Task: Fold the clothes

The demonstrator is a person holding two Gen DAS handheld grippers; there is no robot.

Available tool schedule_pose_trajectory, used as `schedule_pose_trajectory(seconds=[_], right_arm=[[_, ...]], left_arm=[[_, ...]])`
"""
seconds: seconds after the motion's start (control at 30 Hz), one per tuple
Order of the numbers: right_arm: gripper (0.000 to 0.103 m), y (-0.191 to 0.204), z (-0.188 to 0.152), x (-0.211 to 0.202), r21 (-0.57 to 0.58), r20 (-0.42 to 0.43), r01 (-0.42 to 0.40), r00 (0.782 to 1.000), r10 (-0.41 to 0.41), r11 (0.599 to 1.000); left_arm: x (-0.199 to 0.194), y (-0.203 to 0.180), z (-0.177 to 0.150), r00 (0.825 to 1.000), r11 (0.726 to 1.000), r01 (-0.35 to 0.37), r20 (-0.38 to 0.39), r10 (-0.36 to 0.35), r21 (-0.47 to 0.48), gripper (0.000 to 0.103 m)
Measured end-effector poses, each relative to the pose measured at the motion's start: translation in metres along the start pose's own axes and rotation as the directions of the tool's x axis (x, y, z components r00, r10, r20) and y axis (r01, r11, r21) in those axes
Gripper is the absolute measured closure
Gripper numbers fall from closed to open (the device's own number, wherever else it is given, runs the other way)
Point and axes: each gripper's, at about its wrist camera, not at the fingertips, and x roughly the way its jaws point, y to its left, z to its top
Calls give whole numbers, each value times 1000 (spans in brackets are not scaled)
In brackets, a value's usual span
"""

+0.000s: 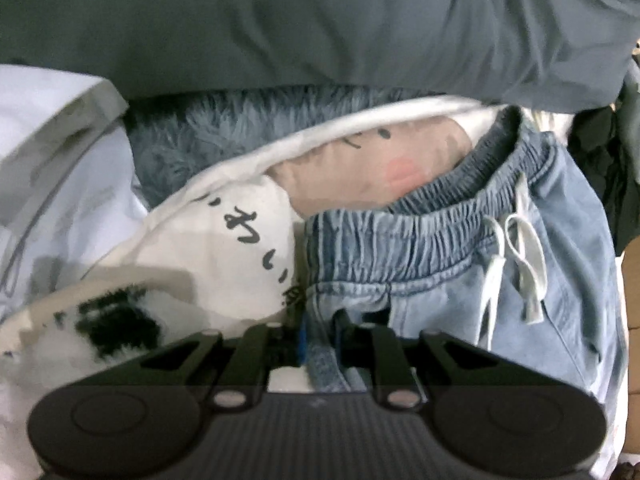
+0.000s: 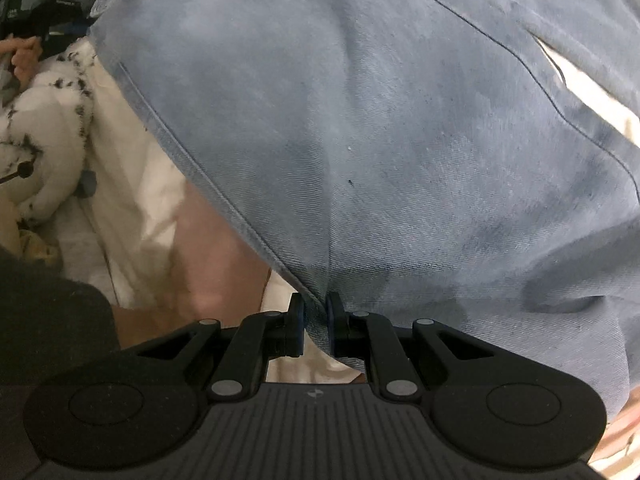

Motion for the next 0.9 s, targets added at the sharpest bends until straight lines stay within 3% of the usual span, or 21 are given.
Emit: schedule_pose_trajectory(seconds=[0.13, 0.37, 0.47, 0.67, 0.9], right_arm=[[85, -9, 6, -14, 43, 21, -17, 1000, 17, 999], [73, -33, 42, -59, 35, 167, 15, 986, -20, 999], [64, -39, 74, -80, 2, 259, 38, 965, -38, 999], [61, -42, 149, -108, -107, 382, 100, 923, -52, 989], [61, -9, 258, -94, -316, 375, 73, 925, 54, 946]], left_arm=[[-9, -1, 2, 1000, 1000, 13, -5, -13, 2, 81], [-21, -1, -1, 999, 999, 38, 18, -38, -12, 77], [-20, 2, -2, 999, 998, 44, 17, -43, -54, 77], [-15, 4, -1, 998, 994, 63, 28, -60, -86, 76], [5, 12, 0, 998, 981, 65, 1, -66, -183, 75]])
